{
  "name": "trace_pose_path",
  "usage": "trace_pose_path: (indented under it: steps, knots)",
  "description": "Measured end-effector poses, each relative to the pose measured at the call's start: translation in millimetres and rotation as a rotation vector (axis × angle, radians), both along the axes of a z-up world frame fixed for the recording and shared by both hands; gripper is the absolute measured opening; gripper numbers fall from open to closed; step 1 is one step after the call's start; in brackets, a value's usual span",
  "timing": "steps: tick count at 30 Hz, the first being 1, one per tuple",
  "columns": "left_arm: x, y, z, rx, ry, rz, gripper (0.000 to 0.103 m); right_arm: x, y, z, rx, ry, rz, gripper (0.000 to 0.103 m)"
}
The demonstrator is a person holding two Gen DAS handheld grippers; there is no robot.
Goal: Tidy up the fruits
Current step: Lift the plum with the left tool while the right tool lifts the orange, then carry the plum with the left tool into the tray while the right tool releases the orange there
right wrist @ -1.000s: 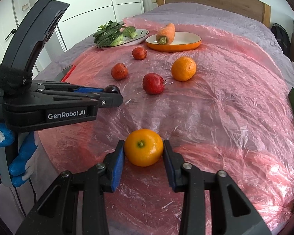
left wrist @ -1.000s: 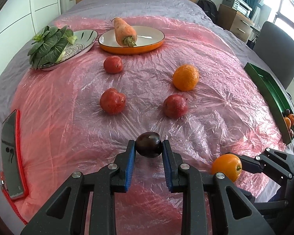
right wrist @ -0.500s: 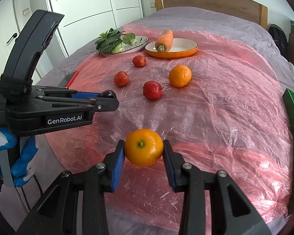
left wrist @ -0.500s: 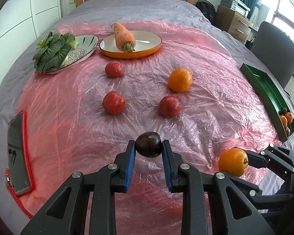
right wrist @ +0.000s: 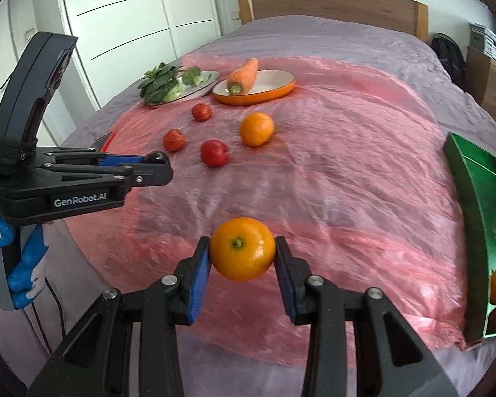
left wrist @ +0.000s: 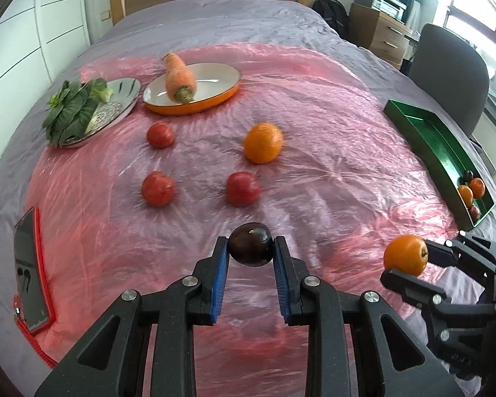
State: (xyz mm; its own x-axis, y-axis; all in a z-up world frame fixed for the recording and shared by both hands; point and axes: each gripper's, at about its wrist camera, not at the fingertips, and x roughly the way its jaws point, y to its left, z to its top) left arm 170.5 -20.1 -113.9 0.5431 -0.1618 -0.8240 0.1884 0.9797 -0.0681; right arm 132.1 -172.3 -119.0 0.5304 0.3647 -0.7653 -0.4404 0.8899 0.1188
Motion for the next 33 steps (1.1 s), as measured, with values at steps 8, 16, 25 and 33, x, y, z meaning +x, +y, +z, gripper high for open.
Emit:
trace_pose_path:
  steps: [8, 16, 25, 33]
  knots:
    - [1.8, -42.9, 7.3, -0.005, -0.005, -0.07, 0.023, -0.7, -50.2, 11.4, -0.001, -0.027, -0.101, 0.061]
    - [5.9, -95.1, 16.9, -0.019, -0.005, -0.156, 0.023, -1.7, -106.7, 18.6, -0.005, -0.047, -0.201, 0.061]
    - [13.0, -177.6, 32.4, -0.074, -0.004, -0.288, 0.023, 8.7, -183.5, 32.9, -0.031, -0.09, -0.322, 0.061]
    - [24.5, -254.9, 44.8, -0.096, -0.018, -0.397, 0.023, 36.3, -266.3, 42.1, -0.051, -0.1, -0.438, 0.061]
